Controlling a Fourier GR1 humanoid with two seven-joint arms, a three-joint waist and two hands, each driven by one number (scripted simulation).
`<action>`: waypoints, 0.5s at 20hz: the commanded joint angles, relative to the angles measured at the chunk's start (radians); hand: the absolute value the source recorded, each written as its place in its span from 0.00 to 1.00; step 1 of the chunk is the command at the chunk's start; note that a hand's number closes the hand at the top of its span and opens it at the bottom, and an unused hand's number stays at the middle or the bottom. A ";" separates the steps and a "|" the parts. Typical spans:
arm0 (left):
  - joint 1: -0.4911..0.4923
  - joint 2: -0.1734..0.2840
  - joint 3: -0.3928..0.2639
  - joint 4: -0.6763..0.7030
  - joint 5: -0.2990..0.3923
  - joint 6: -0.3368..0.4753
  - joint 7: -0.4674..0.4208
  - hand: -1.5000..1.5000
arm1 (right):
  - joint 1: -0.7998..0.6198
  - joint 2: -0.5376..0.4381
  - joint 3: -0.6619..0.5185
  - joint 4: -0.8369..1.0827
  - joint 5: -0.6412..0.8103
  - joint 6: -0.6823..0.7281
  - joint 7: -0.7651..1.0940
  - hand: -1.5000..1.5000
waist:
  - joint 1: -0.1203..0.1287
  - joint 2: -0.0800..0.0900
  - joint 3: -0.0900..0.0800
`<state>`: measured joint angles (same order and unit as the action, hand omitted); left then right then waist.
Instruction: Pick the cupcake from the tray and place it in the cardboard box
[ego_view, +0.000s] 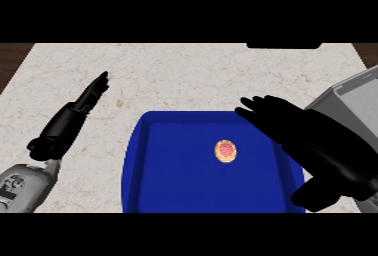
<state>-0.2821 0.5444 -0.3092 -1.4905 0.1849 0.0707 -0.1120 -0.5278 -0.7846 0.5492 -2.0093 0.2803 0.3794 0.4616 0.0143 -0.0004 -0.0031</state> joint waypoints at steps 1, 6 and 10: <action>0.021 -0.002 0.008 -0.015 -0.008 -0.012 0.001 0.50 | -0.129 0.120 0.106 -0.008 0.031 0.124 0.245 0.00 | 0.008 -0.002 0.000; 0.014 -0.012 0.039 -0.037 -0.024 -0.019 0.028 0.50 | -0.169 0.260 0.110 0.006 -0.028 0.259 0.448 0.00 | -0.007 -0.003 0.001; -0.003 -0.065 0.038 0.018 -0.055 -0.025 0.019 0.50 | -0.148 0.409 0.161 -0.002 0.009 0.272 0.597 0.00 | -0.016 -0.002 0.002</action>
<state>-0.2708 0.5089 -0.2784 -1.4942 0.1489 0.0533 -0.0990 -0.6466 -0.4920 0.6993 -1.9953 0.3103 0.5665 0.8696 0.0053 -0.0018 -0.0015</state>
